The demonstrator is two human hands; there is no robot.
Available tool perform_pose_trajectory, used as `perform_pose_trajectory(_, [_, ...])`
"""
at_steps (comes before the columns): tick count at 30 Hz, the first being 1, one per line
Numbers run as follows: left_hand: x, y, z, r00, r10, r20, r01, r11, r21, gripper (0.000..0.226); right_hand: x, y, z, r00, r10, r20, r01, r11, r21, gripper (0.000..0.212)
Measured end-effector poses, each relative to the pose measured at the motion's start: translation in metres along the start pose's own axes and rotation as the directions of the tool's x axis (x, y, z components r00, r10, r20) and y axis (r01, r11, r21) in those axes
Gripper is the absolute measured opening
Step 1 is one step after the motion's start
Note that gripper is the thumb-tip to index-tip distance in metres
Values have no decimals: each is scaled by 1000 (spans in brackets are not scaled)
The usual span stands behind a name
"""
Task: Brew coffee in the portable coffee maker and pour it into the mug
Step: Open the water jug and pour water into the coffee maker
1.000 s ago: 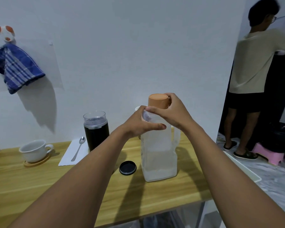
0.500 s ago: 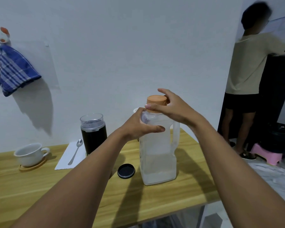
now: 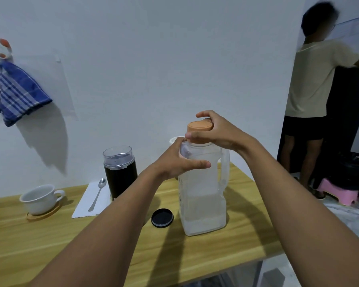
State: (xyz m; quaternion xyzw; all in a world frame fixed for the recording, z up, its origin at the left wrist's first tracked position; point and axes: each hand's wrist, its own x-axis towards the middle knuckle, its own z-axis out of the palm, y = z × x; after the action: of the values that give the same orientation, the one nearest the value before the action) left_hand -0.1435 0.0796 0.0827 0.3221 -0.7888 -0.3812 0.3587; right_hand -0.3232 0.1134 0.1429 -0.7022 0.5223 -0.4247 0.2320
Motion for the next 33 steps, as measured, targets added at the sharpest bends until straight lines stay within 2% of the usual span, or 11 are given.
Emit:
perform_pose_trajectory(3, [-2,1,0,1000,0,-3,0,1000,-24,94,-3,5,11,988,4,-152,-11,999,-44,70])
perform_pose_trajectory(5, [-2,1,0,1000,-5,4,5,1000,-24,90,-5,9,10,984,-29,-175,29,1000,-4,59])
perform_pose_trajectory(10, [-2,1,0,1000,-13,-18,13,1000,11,82,-12,10,-9,994,-89,62,79,987,139,34])
perform_pose_trajectory(12, [-2,1,-1,1000,-15,-18,15,1000,13,83,-11,11,-6,995,-80,54,72,989,132,42])
perform_pose_trajectory(15, [0,0,0,1000,-3,3,3,1000,5,91,-10,8,8,997,-33,-77,37,998,59,85])
perform_pose_trajectory(16, [0,0,0,1000,-5,4,5,1000,0,93,-11,9,11,991,-26,-129,32,998,50,90])
perform_pose_trajectory(19, [-1,1,0,1000,-2,-3,2,1000,7,84,-13,14,10,982,-9,-190,32,993,118,79])
perform_pose_trajectory(24, [-3,1,1,1000,14,-19,-14,1000,-4,61,-22,18,-2,998,-32,-53,47,949,311,54])
perform_pose_trajectory(27, [-2,1,2,999,27,-18,-27,999,-23,58,-24,15,1,997,-62,-54,73,970,232,39])
perform_pose_trajectory(30, [-3,1,1,999,34,-5,-35,999,-22,71,-21,12,18,985,-46,-168,51,998,27,61])
perform_pose_trajectory(33, [-2,-1,1,999,45,-14,-45,999,-7,76,-24,13,31,941,-25,-337,50,996,67,82])
